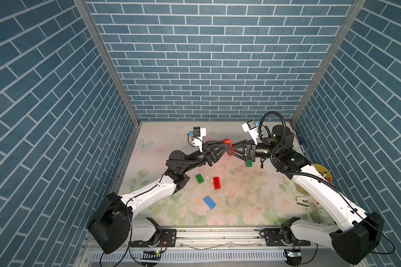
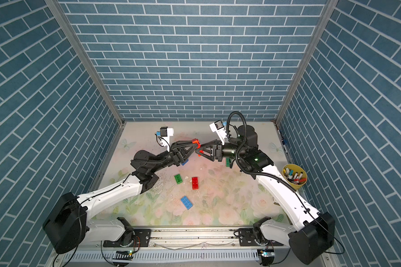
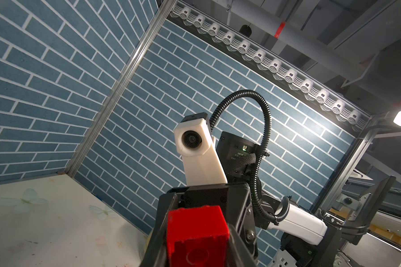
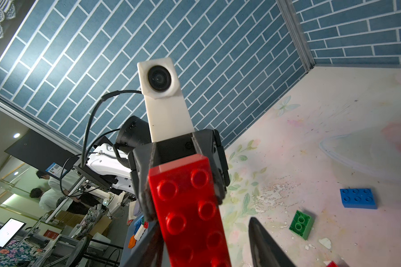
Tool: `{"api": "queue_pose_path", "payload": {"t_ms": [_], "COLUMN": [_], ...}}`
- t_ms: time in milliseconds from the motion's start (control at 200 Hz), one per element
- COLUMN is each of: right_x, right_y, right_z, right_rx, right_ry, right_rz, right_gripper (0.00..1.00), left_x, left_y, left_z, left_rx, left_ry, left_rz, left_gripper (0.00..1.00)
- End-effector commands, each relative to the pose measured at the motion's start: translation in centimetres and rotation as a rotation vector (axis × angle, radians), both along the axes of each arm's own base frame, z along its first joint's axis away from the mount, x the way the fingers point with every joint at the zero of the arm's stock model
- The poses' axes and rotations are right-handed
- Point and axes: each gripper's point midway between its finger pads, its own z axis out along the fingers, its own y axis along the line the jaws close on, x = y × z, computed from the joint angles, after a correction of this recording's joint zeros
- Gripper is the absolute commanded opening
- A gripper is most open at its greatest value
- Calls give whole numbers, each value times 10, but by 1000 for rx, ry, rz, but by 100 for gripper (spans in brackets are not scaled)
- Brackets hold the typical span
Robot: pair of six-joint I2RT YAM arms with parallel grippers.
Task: Assemble a rectangle with lego
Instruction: Pick up the lego brick from the center of the board.
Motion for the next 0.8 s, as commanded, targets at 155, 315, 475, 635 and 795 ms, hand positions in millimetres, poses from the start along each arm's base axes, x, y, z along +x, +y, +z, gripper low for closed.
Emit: {"api": "queue_pose_path", "payload": {"t_ms": [155,315,475,635,795], "right_x": [-3,-2,1,5,13], "right_y": [2,3,3,1,-4], "right_z": [7,7,6,-1,-14], "right_rx": [38,42,39,6,-78], "right_ry": [0,7,11,16,21], "right_rz": [19,14,-3,-39,-106], "right_gripper": [50,41,28,26,26], "left_x": [-15,-17,-15,-9,0], "left_y": [1,0,-2,-4,-1], "left_z": [14,14,11,5,-1], "left_rx": [-76,-84,-76,-39,9], "left_ry": [-61,-60,-52,-35,-19], "left_rz": [-73,-87,-84,-54,21], "left_gripper": [9,10,12,27,77]}}
